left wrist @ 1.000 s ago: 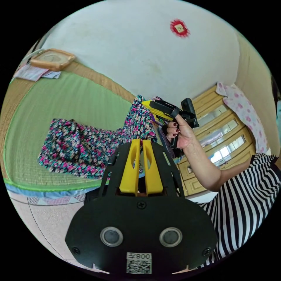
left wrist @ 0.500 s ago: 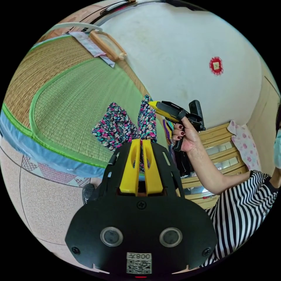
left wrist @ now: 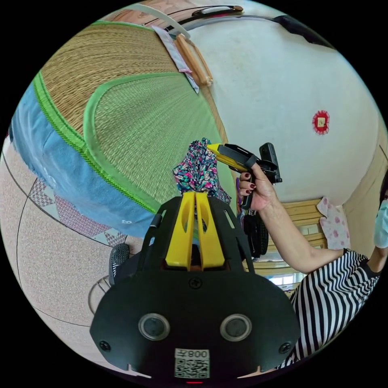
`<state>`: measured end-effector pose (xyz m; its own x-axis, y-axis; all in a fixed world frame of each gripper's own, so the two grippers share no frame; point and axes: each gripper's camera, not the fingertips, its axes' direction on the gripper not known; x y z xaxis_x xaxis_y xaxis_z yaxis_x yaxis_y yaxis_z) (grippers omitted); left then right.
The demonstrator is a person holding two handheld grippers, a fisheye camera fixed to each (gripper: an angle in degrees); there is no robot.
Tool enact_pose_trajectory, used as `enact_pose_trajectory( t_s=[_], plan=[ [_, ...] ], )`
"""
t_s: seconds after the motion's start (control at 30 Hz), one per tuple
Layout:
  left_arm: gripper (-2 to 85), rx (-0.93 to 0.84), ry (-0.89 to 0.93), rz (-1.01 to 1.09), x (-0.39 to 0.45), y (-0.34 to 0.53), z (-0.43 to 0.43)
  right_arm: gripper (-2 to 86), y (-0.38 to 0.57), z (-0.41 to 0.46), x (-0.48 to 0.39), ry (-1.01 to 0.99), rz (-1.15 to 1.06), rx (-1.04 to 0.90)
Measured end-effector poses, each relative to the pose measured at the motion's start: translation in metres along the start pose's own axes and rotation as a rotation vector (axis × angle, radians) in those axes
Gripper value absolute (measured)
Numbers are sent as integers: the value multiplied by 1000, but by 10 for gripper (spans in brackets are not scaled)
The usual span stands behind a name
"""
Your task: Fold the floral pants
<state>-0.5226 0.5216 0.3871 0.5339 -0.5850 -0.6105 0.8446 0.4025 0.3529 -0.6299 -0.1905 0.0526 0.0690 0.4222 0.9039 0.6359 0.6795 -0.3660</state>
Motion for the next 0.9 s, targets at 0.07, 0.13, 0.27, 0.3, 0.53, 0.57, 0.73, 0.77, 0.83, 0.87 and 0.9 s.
enact_pose_trajectory(
  t_s=[0.07,0.13,0.27,0.3,0.53,0.57,0.73,0.77,0.83,0.87,0.9],
  plan=[
    [1,34,-2,7,-1,-3,-11,24,-6,-3,-9,-18,-7,4],
    [1,50,5,38,3,-6,-16,24,-10,-8,-17,-46,-14,7],
    [0,-24,29,194,27,-20,-6,19,-13,-25,-39,-93,-68,36],
    [0,-42,24,207,29,-23,-3,17,-12,-29,-44,-94,-79,46],
    [0,-86,-239,159,14,-47,22,4,-30,-18,-55,1,-47,16],
    [0,-89,-238,154,11,-49,23,3,-36,-12,-57,24,-50,-3],
    [0,-98,-250,150,7,-53,26,-1,-48,9,-69,60,-89,-49],
    [0,-100,-254,151,7,-54,27,-1,-49,11,-73,65,-99,-53],
    [0,-106,-261,157,7,-55,30,-2,-46,13,-79,85,-129,-53],
    [0,-107,-263,160,7,-55,31,-1,-43,15,-83,97,-152,-55],
    [0,-107,-263,162,7,-56,32,-1,-40,19,-85,99,-168,-60]
  ],
)
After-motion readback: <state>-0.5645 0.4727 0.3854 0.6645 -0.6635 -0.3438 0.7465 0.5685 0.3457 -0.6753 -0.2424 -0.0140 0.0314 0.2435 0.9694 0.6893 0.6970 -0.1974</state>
